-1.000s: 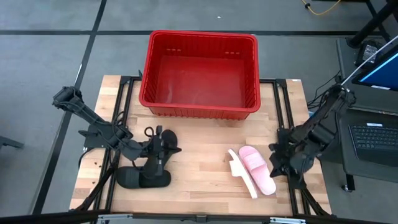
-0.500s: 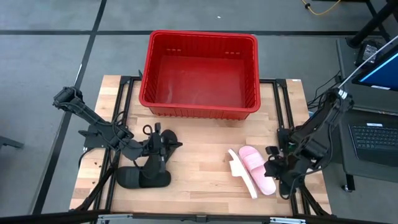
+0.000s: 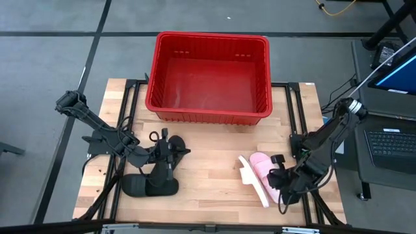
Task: Pick and place slides into bin
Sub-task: Put the right pink slide into the red container
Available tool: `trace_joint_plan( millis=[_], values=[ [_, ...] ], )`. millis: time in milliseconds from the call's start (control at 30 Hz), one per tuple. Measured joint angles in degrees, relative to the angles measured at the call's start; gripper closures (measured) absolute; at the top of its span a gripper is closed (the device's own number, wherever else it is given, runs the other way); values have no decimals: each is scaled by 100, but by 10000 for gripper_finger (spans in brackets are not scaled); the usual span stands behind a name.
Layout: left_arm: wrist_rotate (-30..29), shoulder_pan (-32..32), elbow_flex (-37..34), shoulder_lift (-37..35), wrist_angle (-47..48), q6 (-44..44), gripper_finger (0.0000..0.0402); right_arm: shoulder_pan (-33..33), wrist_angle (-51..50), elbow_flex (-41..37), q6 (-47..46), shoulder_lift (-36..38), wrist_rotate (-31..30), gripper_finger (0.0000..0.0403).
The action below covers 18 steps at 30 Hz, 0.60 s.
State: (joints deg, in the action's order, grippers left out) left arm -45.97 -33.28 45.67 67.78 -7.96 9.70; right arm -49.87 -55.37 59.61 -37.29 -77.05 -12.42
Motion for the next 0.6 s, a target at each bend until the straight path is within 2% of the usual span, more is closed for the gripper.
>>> trace_joint_plan(
  millis=[167, 400, 600],
  values=[
    [72, 0, 0, -1, 1, 1, 400, 66, -14, 0, -224, -230, -300, 367],
    [111, 0, 0, -1, 2, 1, 400, 74, -118, 0, -299, -384, -302, 298],
    [111, 0, 0, -1, 1, 1, 400, 74, -689, -2, -300, -568, -303, 251]
  ],
)
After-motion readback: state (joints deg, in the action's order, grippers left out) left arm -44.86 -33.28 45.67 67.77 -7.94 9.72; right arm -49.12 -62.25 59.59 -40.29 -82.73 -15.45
